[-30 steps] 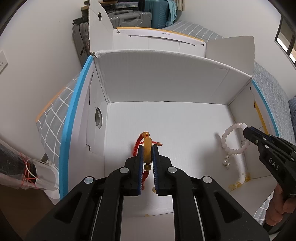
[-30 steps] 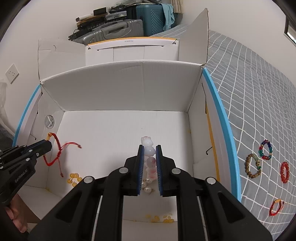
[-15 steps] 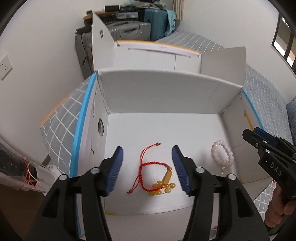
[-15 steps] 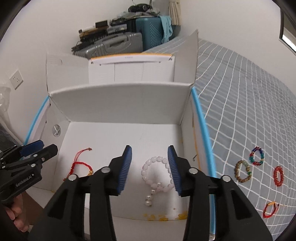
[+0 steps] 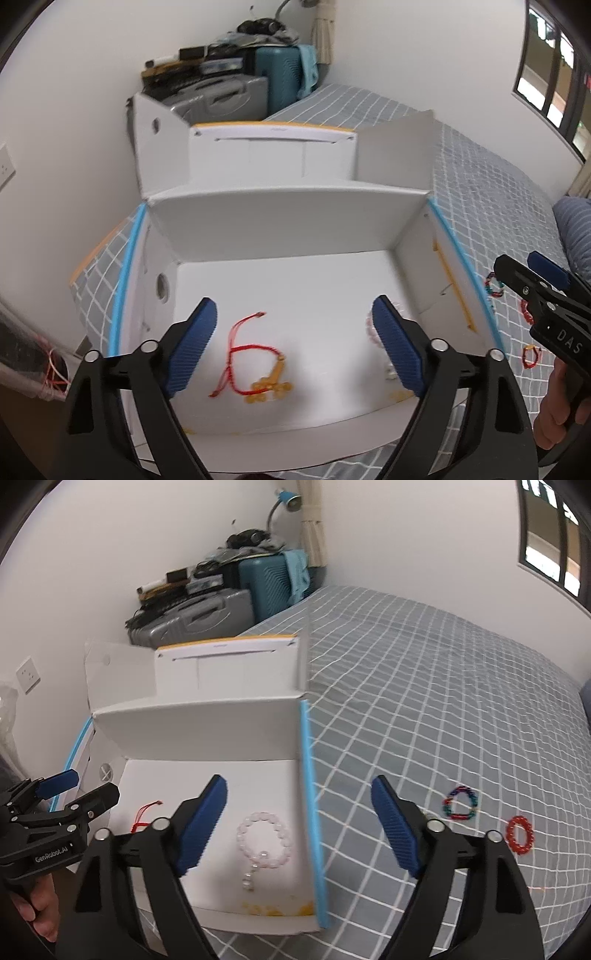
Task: Organize jewelry
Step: 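Move both tools away from the box toward the bracelets on the bed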
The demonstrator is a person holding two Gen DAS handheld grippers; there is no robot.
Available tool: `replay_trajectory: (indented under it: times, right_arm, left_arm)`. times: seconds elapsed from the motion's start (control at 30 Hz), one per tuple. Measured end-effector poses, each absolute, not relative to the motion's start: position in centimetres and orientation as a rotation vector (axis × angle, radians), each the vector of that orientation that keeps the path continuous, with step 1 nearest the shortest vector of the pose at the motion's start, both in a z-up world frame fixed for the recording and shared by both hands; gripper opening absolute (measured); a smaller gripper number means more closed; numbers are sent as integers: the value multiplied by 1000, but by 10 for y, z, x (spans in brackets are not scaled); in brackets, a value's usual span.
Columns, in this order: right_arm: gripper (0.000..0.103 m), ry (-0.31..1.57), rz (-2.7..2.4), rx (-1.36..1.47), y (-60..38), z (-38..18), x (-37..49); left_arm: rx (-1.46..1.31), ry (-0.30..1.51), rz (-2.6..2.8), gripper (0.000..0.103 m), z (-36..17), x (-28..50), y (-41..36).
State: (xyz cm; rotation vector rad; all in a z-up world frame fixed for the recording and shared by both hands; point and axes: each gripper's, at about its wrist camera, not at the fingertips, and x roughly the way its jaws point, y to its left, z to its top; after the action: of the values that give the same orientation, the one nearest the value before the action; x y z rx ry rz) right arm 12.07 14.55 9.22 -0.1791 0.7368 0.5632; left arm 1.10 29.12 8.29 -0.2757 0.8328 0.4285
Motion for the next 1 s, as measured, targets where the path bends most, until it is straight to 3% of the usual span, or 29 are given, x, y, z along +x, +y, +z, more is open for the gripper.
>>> replay_trajectory:
  times: [0.07, 0.2, 0.6, 1.0]
  right_arm:
    - [86, 726, 544, -167, 132, 96, 123]
    - [95, 686, 471, -150, 102, 103, 126]
    - [95, 672, 311, -87, -4, 108, 142]
    - [95, 724, 149, -22, -98, 78, 157]
  left_arm:
    - [-260, 821, 422, 95, 88, 18, 281]
    - [-233, 802, 387, 97, 96, 35, 258]
    - [-189, 802, 204, 97, 98, 95, 162]
    - [-138, 879, 27, 97, 55, 157, 67]
